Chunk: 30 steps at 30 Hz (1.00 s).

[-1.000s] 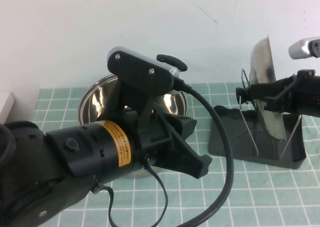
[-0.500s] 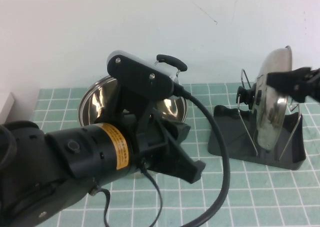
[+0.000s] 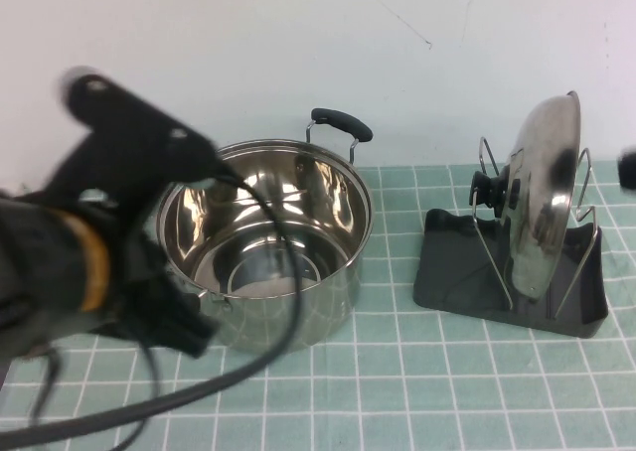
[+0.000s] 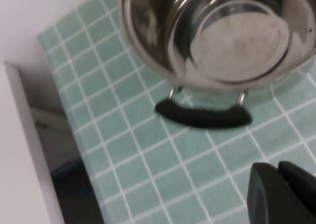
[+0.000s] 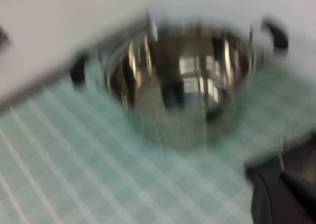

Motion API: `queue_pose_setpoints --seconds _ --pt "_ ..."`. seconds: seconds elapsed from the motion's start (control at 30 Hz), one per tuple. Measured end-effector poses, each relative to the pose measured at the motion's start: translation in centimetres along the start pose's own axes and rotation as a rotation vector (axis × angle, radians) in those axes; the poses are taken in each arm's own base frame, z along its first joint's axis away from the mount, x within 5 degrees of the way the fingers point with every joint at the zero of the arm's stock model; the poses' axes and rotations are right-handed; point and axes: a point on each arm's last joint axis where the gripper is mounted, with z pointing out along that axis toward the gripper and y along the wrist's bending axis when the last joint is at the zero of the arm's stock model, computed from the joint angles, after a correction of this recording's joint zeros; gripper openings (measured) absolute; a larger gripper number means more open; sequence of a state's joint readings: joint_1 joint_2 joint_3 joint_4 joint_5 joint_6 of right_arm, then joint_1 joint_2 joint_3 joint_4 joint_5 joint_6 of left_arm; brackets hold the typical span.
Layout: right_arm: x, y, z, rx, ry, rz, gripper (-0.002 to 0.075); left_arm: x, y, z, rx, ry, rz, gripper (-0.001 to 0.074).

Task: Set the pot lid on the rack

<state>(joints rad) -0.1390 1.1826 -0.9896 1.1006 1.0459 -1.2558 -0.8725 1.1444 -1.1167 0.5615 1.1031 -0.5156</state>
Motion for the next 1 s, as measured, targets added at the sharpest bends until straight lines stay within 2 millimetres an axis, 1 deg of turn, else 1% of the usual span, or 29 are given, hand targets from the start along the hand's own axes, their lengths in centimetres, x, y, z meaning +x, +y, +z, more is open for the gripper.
queue_pose_setpoints --seconds 0.07,0.17,0.23,0.27,0.37,0.47,0.6,0.77,0.83,0.9,1.0 --pt "0.3 1.1 -0.6 0.050 0.143 -0.035 0.0009 0.9 1.0 -1.4 0.005 0.012 -0.040 0.0001" --pt "1.1 2.6 -2.1 0.206 0.359 -0.110 0.0006 2.2 2.3 -3.8 0.047 -0.007 -0.110 0.0001" --pt "1.4 3.7 -3.3 0.309 0.442 -0.175 0.0005 3.1 3.5 -5.7 0.090 -0.059 -0.173 0.0001" --pt "1.4 4.4 -3.8 0.332 0.447 -0.205 0.0005 3.6 4.1 -6.7 0.115 -0.102 -0.204 0.0001" --pt "1.9 5.6 -5.2 0.423 0.439 -0.252 0.0005 5.2 5.2 -8.6 0.203 -0.248 -0.266 0.0001" --pt "2.9 6.5 -6.1 0.479 0.376 -0.285 0.0004 7.2 5.9 -9.5 0.283 -0.418 -0.290 0.0001" --pt "5.7 7.9 -7.0 0.539 0.278 -0.330 0.0002 10.6 6.0 -9.1 0.358 -0.583 -0.295 0.0001" --pt "11.3 9.4 -7.1 0.576 0.194 -0.345 0.0001 14.5 5.3 -6.8 0.401 -0.661 -0.284 0.0002" --pt "13.3 9.9 -6.9 0.569 0.172 -0.336 0.0001 15.6 5.0 -6.0 0.410 -0.672 -0.279 0.0001" --pt "14.8 10.4 -6.9 0.564 0.140 -0.332 0.0001 16.4 4.6 -5.2 0.415 -0.680 -0.273 0.0001" --pt "15.9 11.1 -7.1 0.573 0.078 -0.343 0.0001 17.0 4.3 -4.5 0.420 -0.680 -0.266 0.0001"
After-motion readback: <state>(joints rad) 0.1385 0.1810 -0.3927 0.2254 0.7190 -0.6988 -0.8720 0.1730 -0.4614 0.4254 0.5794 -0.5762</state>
